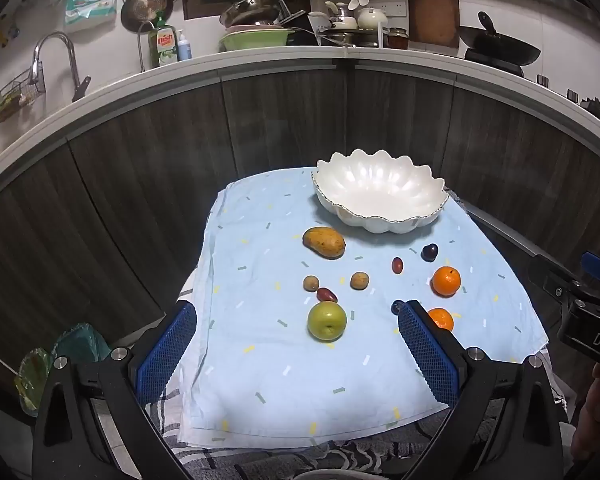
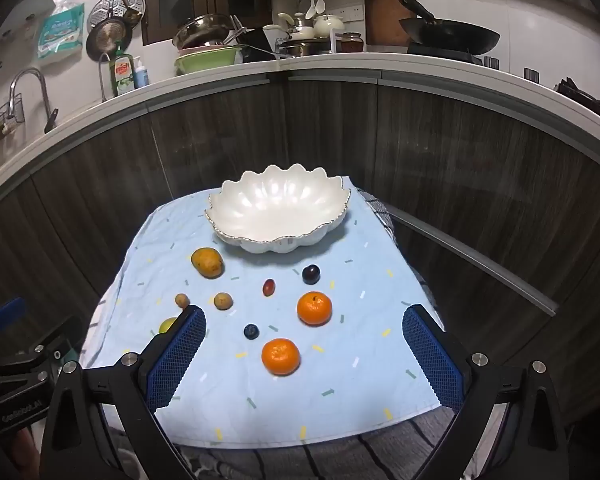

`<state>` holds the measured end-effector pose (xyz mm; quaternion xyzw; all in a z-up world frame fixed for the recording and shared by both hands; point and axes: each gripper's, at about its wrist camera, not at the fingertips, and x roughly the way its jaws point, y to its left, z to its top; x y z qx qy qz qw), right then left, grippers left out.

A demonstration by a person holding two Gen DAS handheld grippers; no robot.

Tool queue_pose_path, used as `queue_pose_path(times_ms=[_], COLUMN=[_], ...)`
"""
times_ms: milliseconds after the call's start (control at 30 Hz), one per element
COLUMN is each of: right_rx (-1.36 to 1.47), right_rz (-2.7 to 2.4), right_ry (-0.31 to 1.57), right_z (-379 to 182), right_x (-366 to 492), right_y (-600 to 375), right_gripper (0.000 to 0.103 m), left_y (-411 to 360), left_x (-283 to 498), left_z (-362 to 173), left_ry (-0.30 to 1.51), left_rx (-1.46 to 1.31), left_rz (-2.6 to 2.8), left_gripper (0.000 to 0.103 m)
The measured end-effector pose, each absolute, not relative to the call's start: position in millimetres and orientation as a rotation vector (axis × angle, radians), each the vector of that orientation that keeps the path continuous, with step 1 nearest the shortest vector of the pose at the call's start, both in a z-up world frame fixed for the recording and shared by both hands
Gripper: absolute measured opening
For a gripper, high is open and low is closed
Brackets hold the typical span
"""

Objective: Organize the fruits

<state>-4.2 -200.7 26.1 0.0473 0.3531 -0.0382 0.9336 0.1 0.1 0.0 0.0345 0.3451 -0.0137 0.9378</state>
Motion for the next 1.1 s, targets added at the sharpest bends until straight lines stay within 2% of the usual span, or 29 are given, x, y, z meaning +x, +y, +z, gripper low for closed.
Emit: queue_pose_path(times_ms=[1100], right_rx=[0.091], right_rz=[-0.080], right_ry=[0.714], right_z=[29.5], right_x=[-6.6], right_y=[-198.4], right_gripper=[0.100], left_y=[-4.3], left_x=[2.5], left_z=[7.2], left_ry=[0.691], left_rx=[0.068], left_rz=[-0.027], left_gripper=[0.103])
